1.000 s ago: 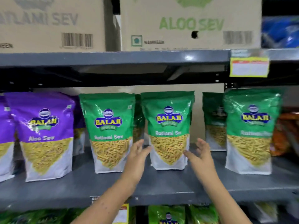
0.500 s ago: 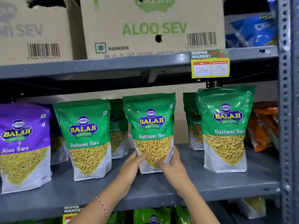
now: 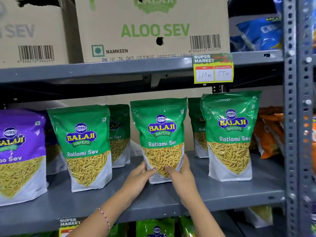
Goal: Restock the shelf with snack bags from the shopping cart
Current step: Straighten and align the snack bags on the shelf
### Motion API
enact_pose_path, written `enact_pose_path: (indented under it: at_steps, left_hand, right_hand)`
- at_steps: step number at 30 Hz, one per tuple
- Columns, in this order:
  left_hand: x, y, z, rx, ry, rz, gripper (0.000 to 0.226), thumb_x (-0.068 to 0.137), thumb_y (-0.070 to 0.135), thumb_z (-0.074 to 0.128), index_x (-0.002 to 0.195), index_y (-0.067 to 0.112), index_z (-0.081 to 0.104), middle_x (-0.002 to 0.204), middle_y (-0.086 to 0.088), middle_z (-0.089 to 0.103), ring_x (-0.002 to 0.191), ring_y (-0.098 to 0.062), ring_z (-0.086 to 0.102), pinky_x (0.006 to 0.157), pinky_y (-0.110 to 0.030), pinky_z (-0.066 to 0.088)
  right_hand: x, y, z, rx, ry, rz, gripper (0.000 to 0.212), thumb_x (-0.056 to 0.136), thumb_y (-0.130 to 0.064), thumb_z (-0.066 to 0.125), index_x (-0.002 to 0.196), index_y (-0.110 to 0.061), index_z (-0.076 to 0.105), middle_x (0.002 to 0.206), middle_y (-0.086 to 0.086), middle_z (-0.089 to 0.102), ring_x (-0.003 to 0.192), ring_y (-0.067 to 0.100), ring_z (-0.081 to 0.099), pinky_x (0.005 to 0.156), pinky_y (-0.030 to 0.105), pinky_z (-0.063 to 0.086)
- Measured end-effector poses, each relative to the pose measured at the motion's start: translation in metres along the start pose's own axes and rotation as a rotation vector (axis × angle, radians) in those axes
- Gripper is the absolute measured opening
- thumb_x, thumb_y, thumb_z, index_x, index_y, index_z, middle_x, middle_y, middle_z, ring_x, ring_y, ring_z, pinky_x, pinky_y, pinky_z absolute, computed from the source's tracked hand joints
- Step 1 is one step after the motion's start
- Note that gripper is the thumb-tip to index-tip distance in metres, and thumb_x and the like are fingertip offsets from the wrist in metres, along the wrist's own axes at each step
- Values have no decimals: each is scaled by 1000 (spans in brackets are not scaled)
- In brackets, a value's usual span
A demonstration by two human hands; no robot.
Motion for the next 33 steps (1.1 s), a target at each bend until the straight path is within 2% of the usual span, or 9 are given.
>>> enact_pose_path:
  at_steps: [5, 7, 10, 14, 15, 19, 22, 28, 33]
  left_hand:
    - [-13, 4, -22, -201, 177, -1, 58, 75, 35, 76, 128, 24, 57, 140, 0, 57, 127, -15, 53, 114, -41, 35]
    - [-31, 12, -42, -202, 369, 111, 23, 86, 15, 66, 107, 22, 69, 119, -4, 70, 112, -15, 64, 103, -35, 46]
    - [-67, 23, -94, -186, 660, 287, 20, 89, 0, 53, 85, 6, 72, 62, -6, 74, 66, -16, 70, 65, -22, 58]
    - [-81, 5, -176, -186, 887, 256, 21, 92, 5, 51, 83, 18, 67, 80, -8, 68, 82, -23, 59, 68, -25, 51]
    - [-81, -2, -188, -203, 869, 203, 11, 90, 13, 56, 93, 18, 66, 97, -10, 68, 95, -23, 57, 79, -30, 48]
    - [-76, -9, -203, -180, 620, 13, 75, 74, 38, 60, 143, 17, 37, 148, 0, 42, 135, -14, 39, 108, -37, 30]
    - [-73, 0, -199, -94, 427, 56, 47, 93, 25, 55, 138, 24, 42, 136, 14, 53, 113, 17, 51, 106, -27, 34]
    - [-79, 0, -193, -51, 373, 83, 54, 95, 18, 54, 141, 36, 31, 131, 19, 49, 125, -1, 42, 101, -23, 27]
    - [-84, 0, -188, 128, 317, 84, 46, 89, 38, 61, 116, 67, 39, 126, 27, 53, 110, 19, 48, 98, -21, 35]
  right_hand:
    - [-1, 2, -1, 14, 152, 38, 71, 89, -25, 65, 149, -19, 28, 150, 2, 42, 137, 24, 42, 108, 38, 36]
    - [-9, -1, -2, 31, 308, -106, 48, 90, -20, 63, 135, -25, 46, 139, 2, 53, 126, 12, 53, 105, 34, 41]
    - [-28, -10, 19, 35, 470, -364, 24, 91, -12, 59, 107, -30, 59, 108, -1, 65, 98, 9, 62, 86, 27, 51]
    - [-36, -18, 102, 67, 64, -275, 25, 88, -4, 63, 99, -27, 63, 99, -12, 68, 104, 16, 63, 82, 15, 47]
    - [-34, -17, 124, 77, -63, -170, 29, 87, -4, 65, 107, -24, 61, 108, -10, 66, 112, 18, 60, 87, 17, 45]
    - [-26, -6, 179, -22, -422, 135, 80, 86, -28, 68, 151, -27, 21, 157, 3, 30, 139, 18, 35, 100, 28, 32]
    - [-25, -7, 194, -47, -459, 84, 92, 85, -26, 69, 153, -30, 8, 159, -7, 22, 145, 14, 25, 107, 28, 29]
    - [-25, -5, 194, -180, -393, 4, 91, 76, -39, 70, 150, -43, 17, 145, -6, 41, 137, 14, 37, 109, 35, 36]
    - [-14, 12, 190, -164, -293, -53, 77, 77, -38, 62, 140, -61, 23, 134, 2, 52, 118, 14, 57, 106, 46, 46]
Point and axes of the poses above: each hand's wrist, its own x-axis towards the middle knuckle, its own z-axis out of the palm, y = z × x, the point moved 1 cm from there along x, towards the middle knuckle
